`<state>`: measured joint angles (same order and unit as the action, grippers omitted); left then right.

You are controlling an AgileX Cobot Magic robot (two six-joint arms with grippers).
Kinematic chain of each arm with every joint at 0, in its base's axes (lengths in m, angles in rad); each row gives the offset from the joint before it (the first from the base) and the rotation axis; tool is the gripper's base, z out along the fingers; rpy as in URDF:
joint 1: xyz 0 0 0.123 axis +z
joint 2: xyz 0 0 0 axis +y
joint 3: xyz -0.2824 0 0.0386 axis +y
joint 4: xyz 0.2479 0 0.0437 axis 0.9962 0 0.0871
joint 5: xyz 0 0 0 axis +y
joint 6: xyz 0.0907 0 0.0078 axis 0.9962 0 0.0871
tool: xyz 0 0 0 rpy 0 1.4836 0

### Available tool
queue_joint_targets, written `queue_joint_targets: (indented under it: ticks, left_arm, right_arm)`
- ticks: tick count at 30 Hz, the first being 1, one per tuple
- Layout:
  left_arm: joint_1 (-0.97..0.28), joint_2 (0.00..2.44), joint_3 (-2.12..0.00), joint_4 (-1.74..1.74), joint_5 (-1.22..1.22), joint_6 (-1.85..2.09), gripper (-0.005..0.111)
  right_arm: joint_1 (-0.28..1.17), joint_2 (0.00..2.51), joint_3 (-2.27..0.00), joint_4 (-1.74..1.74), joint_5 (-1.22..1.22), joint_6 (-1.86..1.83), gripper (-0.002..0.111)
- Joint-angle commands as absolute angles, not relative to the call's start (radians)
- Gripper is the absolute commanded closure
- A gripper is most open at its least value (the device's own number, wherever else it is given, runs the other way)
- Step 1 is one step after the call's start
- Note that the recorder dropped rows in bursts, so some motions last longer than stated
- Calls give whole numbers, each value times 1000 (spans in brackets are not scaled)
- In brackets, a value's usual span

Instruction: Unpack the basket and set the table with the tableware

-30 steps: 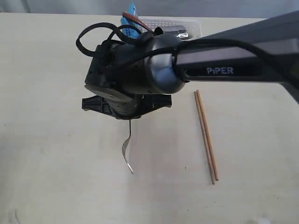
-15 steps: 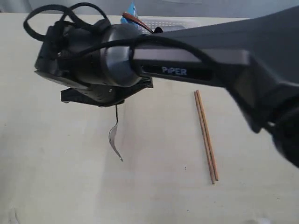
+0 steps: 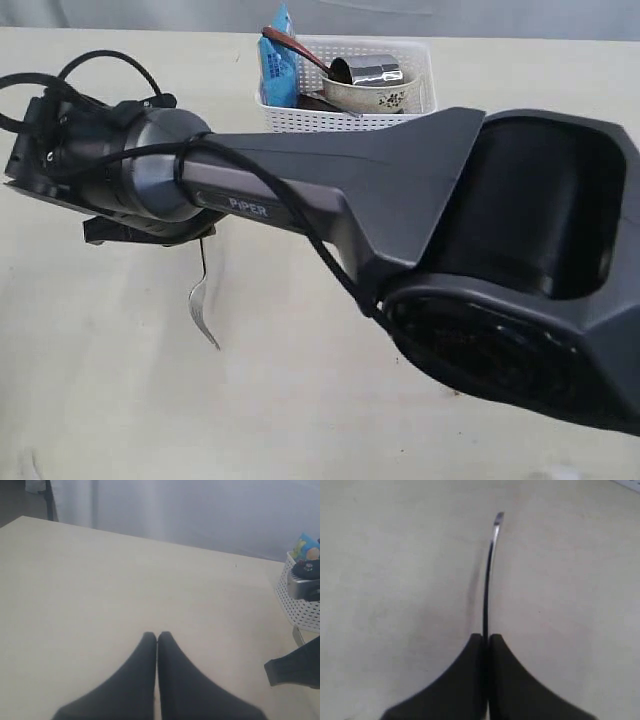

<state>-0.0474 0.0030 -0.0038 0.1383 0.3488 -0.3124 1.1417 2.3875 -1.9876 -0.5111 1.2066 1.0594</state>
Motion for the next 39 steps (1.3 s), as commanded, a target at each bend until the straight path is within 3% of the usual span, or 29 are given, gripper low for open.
queue_joint_targets:
  ticks: [1,39]
  left_arm:
    - [-45,0,0,127,348,-311,106]
    - [-45,0,0,127,348,-311,106]
  right_arm:
    - [1141,2392,-1998,-527,1221,1052,109]
    - [1119,2438,-1983,-521,1221,1120,109]
